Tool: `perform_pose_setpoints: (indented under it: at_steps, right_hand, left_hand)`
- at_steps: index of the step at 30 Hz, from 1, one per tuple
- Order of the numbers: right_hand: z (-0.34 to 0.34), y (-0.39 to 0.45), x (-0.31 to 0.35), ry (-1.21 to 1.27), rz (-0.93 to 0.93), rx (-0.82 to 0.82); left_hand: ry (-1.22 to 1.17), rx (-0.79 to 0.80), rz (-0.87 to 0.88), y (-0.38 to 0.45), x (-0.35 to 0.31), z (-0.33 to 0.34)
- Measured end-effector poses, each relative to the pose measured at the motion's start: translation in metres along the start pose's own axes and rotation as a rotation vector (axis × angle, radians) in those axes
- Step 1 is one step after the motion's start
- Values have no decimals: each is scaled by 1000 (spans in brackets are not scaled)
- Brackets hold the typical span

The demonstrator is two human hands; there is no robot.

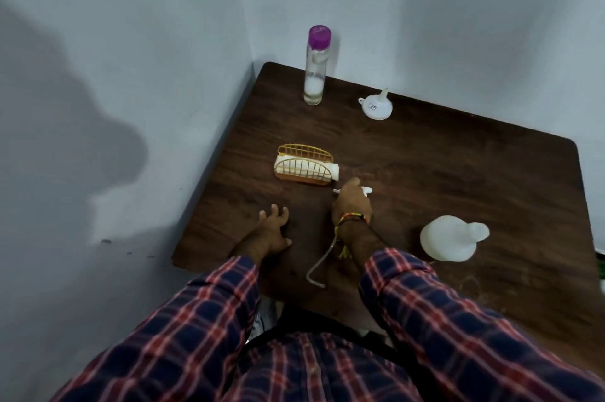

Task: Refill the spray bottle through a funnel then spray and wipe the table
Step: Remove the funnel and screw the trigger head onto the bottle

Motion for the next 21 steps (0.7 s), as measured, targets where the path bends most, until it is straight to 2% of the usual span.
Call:
perform_pose_setpoints:
  at_steps: [2, 7, 11, 13, 16, 21]
  right_hand:
    - [-1, 3, 0, 10, 8, 0]
    - [-16, 0, -4, 102, -12, -173]
    - [-58, -9, 2, 299, -52, -336]
    - [-85, -15, 2, 396, -45, -434]
    - [-133, -25, -6, 576, -57, -607]
    - [-208, -30, -56, 909, -79, -833]
  left_hand:
    - [18, -7, 3, 0, -1, 1]
    - [121, -21, -72, -2, -16, 1]
    - [77, -104, -122, 0, -23, 9]
    - [-7, -213, -123, -4, -29, 11]
    - [-249, -429, -28, -15, -43, 17]
    - [-313, -509, 305, -42, -102, 26]
Point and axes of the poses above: each hand's wrist, its own y-axis towards the middle knuckle, its own z-axis out of the palm, x = y × z, the point moved 1 cm from there along y, towards the middle knuckle, and after that the axes turned 1 degree about -x, right-handed, at the moved point
